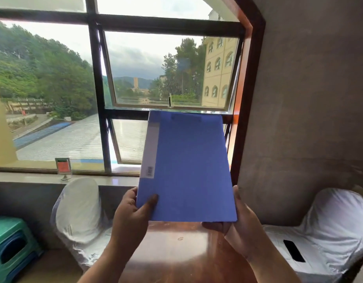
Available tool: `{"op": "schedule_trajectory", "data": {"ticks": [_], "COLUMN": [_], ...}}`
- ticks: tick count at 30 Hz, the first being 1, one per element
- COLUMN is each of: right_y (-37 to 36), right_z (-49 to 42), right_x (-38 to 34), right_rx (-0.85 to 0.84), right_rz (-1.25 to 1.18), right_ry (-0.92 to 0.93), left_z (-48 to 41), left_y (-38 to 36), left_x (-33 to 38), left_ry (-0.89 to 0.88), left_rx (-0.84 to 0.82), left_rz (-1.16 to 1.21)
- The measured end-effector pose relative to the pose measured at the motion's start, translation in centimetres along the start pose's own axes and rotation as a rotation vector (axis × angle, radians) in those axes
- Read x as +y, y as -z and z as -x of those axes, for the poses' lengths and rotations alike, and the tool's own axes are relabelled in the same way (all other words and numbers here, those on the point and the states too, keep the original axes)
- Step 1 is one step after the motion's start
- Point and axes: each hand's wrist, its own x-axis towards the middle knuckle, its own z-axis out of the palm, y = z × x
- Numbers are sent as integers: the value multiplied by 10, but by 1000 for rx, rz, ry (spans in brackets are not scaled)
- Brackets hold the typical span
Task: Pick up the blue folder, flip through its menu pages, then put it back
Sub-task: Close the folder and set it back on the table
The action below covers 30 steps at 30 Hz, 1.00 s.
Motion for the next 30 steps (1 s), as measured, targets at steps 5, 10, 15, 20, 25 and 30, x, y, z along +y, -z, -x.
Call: {"op": "schedule_trajectory", "data": {"ticks": [5,10,15,20,25,30], "right_y": [-10,-8,19,108,197,241], "right_z": [4,4,10,52,147,235], "right_x": [-15,-12,1,69,179,264], "right_rx": [27,103,190,346,428,422], "right_rz": [143,173,281,574,941,1188], "right_ry": [30,93,104,-69,-445,-783], "left_z": [3,-1,-1,32,134,235], "left_y": [0,-2,-11,-28,-50,-51], "left_x": [-1,-6,-28,-126,-252,-337], "left_ry": [-11,-43,104,406,601,674], "left_rx": [65,69,-123,-468,-627,-824], "left_rz": [-16,-12,17,-248,-579,-884]}}
